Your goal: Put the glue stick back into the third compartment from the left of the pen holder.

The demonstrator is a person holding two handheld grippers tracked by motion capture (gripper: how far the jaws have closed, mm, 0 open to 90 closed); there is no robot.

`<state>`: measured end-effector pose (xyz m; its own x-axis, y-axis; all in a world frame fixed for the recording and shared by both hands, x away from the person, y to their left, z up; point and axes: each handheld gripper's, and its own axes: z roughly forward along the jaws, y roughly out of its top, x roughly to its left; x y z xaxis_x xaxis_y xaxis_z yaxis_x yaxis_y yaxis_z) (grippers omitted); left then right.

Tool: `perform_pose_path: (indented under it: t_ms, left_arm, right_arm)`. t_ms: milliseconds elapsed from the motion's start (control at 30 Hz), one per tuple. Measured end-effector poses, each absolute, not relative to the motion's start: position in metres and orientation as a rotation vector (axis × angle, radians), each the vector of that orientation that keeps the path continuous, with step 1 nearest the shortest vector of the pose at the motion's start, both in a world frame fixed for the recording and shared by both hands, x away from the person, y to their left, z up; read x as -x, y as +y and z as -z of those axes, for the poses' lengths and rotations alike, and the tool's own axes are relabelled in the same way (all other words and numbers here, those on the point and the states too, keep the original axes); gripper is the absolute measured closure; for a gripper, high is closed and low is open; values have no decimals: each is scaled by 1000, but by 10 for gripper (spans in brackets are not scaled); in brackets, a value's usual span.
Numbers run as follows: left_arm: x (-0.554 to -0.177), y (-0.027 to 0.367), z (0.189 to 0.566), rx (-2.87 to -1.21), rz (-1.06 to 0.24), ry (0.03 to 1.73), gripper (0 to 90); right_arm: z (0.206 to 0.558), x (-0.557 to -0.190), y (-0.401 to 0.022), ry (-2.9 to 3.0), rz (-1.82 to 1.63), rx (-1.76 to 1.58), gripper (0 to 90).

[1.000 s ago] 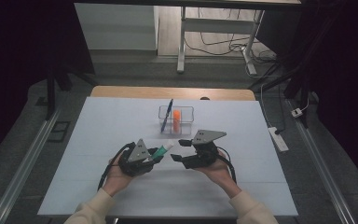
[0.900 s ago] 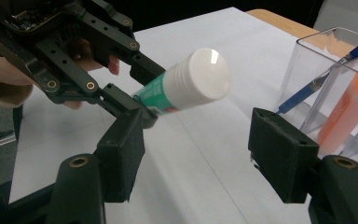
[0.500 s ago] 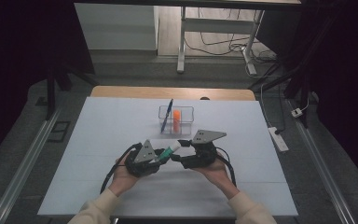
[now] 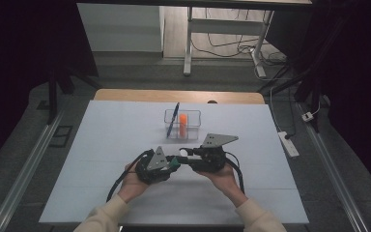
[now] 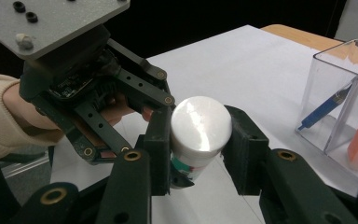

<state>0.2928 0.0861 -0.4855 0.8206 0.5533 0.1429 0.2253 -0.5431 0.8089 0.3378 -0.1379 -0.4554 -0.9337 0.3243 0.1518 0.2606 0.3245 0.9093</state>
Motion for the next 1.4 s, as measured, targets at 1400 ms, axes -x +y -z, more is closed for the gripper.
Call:
perform_pose_path:
  t_ms: [1400]
  left_arm:
    - [-254, 185, 497, -2041, -433, 929, 401]
  right_arm:
    - [425, -352, -163, 2323, -1637, -575, 640]
